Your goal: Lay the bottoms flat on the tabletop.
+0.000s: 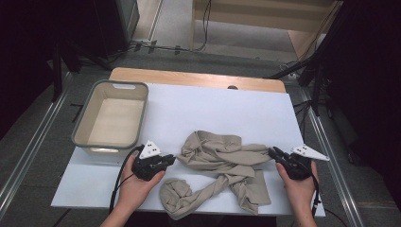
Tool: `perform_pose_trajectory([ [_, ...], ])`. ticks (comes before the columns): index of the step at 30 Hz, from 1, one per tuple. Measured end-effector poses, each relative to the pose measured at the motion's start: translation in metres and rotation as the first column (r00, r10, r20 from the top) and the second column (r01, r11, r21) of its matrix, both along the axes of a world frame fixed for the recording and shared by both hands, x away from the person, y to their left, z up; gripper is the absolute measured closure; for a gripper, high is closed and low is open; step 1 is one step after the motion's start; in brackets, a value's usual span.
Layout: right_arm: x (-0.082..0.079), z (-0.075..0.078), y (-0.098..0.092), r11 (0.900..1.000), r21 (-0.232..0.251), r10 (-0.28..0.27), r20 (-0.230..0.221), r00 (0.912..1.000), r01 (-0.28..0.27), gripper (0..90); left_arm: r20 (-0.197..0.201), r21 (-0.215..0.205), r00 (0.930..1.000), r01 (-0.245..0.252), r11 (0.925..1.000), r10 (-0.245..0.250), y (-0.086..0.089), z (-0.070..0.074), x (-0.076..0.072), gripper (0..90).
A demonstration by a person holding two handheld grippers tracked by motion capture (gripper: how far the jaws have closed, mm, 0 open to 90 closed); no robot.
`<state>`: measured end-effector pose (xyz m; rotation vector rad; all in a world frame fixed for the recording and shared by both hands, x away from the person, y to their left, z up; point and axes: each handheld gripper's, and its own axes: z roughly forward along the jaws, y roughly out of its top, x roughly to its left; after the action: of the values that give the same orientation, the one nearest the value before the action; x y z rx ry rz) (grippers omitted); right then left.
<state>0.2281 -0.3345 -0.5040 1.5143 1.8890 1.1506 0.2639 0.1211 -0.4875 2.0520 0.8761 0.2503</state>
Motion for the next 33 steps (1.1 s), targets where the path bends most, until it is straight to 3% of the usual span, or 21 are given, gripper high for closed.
perform_pose_trajectory([
  [3, -0.009, 0.004, 0.006, 1.0, 0.012, 0.026, 0.038, 0.9989, -0.027, 49.8, 0.011, -0.062, 0.9998, 0.014, 0.998, -0.014, -0.002, 0.007, -0.006, 50.9],
  [6, -0.017, 0.008, 0.013, 0.999, 0.023, 0.044, 0.062, 0.9971, -0.046, 48.7, 0.023, -0.098, 0.9985, 0.052, 0.9939, -0.05, -0.011, 0.012, -0.01, 47.3],
  [12, -0.015, 0.009, 0.04, 0.99, 0.03, 0.138, 0.071, 0.9878, -0.141, 41.6, 0.019, -0.073, 0.9956, 0.093, 0.993, -0.092, -0.046, 0.009, -0.01, 42.3],
  [17, -0.001, -0.003, 0.076, 0.97, -0.008, 0.242, -0.01, 0.9703, -0.242, 31.6, -0.013, -0.039, 0.991, 0.133, 0.9904, -0.133, -0.074, -0.004, -0.005, 41.6],
  [19, 0.002, -0.01, 0.087, 0.964, -0.04, 0.26, -0.043, 0.9646, -0.262, 36.6, -0.028, -0.023, 0.99, 0.138, 0.9902, -0.138, -0.081, -0.009, -0.002, 41.6],
  [21, 0.004, -0.015, 0.09, 0.967, -0.067, 0.243, -0.064, 0.968, -0.247, 50.4, -0.037, 0.01, 0.9893, 0.142, 0.9899, -0.141, -0.087, -0.015, 0.001, 42.7],
  [23, 0.004, -0.015, 0.086, 0.969, -0.043, 0.239, -0.079, 0.9678, -0.243, 62.8, -0.042, 0.037, 0.9878, 0.151, 0.9878, -0.15, -0.091, -0.02, 0.002, 48.8],
  [24, 0.004, -0.015, 0.083, 0.97, -0.043, 0.236, -0.083, 0.9683, -0.24, 67.9, -0.031, 0.052, 0.9888, 0.147, 0.9877, -0.146, -0.091, -0.022, 0.002, 54.3],
  [26, 0.003, -0.014, 0.078, 0.971, -0.04, 0.23, -0.086, 0.9693, -0.234, 76.8, -0.029, 0.067, 0.986, 0.166, 0.9839, -0.164, -0.089, -0.021, 0.001, 76.5],
  [27, 0.001, -0.013, 0.074, 0.971, -0.043, 0.23, -0.08, 0.9698, -0.234, 78.5, -0.033, 0.065, 0.9837, 0.179, 0.9818, -0.177, -0.087, -0.021, 0.001, 85.2],
  [28, 0.0, -0.012, 0.071, 0.972, -0.032, 0.23, -0.077, 0.9701, -0.233, 79.5, -0.029, 0.068, 0.983, 0.183, 0.9808, -0.181, -0.085, -0.021, 0.0, 88.5],
  [33, -0.006, -0.008, 0.055, 0.977, -0.025, 0.21, -0.067, 0.9755, -0.212, 80.7, -0.036, 0.071, 0.9735, 0.228, 0.9711, -0.226, -0.068, -0.02, -0.009, 89.9],
])
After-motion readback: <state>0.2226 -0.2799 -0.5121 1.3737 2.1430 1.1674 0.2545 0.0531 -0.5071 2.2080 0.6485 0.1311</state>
